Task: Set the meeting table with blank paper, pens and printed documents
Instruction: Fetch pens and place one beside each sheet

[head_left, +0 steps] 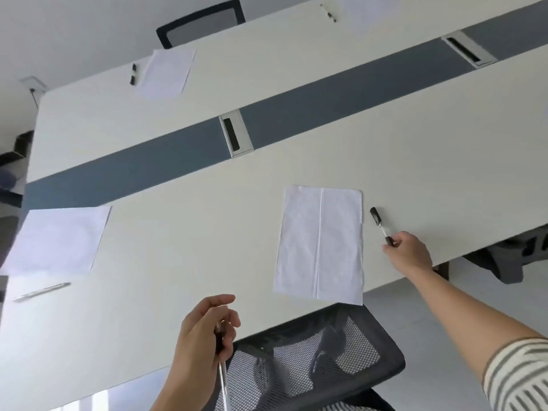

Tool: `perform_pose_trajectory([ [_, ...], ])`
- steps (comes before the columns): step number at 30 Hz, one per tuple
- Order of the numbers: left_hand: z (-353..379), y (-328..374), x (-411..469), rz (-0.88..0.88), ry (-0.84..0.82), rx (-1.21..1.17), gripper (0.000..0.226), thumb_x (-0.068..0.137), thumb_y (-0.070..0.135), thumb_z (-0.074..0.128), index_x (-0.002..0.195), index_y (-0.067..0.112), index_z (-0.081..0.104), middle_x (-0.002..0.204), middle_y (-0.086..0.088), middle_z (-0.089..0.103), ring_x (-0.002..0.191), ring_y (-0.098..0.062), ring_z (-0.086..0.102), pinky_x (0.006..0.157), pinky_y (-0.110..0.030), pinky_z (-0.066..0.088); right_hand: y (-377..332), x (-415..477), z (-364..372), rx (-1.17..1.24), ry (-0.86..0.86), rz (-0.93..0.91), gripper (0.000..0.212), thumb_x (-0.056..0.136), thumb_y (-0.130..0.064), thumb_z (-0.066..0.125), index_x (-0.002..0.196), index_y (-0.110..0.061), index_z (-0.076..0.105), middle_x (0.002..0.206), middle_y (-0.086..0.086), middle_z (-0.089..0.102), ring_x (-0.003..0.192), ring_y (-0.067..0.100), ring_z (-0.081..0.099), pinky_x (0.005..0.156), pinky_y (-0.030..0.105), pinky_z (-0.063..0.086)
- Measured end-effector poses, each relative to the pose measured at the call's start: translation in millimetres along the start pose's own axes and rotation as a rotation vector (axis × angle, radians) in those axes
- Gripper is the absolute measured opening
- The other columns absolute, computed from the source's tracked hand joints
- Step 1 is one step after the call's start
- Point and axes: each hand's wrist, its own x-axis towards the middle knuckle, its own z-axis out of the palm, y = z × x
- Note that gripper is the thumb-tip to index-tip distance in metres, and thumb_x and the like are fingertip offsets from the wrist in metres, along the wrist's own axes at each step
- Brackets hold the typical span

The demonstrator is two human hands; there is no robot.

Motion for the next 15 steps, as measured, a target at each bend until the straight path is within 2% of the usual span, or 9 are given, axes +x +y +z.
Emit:
perform_pose_trajectory([
  [6,14,-8,-17,0.036,0.045,-0.086,0.023,0.095,-0.004,0.036,0.096,-0.002,0.059,0.060,-0.015,0.055,0.043,-0.019,0.039,0.038,-0.022,0.028,4,0,-4,-0.114,-0.048,-0.030,0.027,0.085,-0.029,0.062,0.111,-0.018,0.060,0.107,0.002,0.067,0.093,0.027,0.061,0.075,0.034,0.047],
  [9,22,-7,-21,0.101,0.037,-0.051,0.022,0.097,0.000,0.037,0.096,0.000,0.059,0.059,-0.013,0.059,0.051,-0.022,0.045,0.049,-0.030,0.034,7,-8,-13,-0.114,-0.110,-0.038,0.031,0.085,-0.027,0.062,0.115,-0.017,0.059,0.109,0.002,0.066,0.095,0.026,0.060,0.076,0.033,0.046],
  [12,28,-4,-26,0.187,0.014,0.014,0.022,0.099,0.004,0.038,0.094,0.003,0.059,0.063,-0.012,0.064,0.059,-0.022,0.046,0.056,-0.032,0.033,8,-28,-26,-0.067,-0.099,-0.080,0.035,0.087,-0.028,0.061,0.119,-0.015,0.059,0.116,0.004,0.065,0.103,0.027,0.060,0.077,0.030,0.043],
  [15,32,-4,-33,0.234,-0.034,0.039,0.021,0.100,0.005,0.039,0.095,0.005,0.059,0.065,-0.009,0.067,0.054,-0.017,0.044,0.050,-0.029,0.031,9,-68,-40,0.064,-0.075,-0.134,0.030,0.088,-0.030,0.062,0.114,-0.017,0.063,0.107,-0.001,0.067,0.093,0.020,0.060,0.075,0.029,0.043],
])
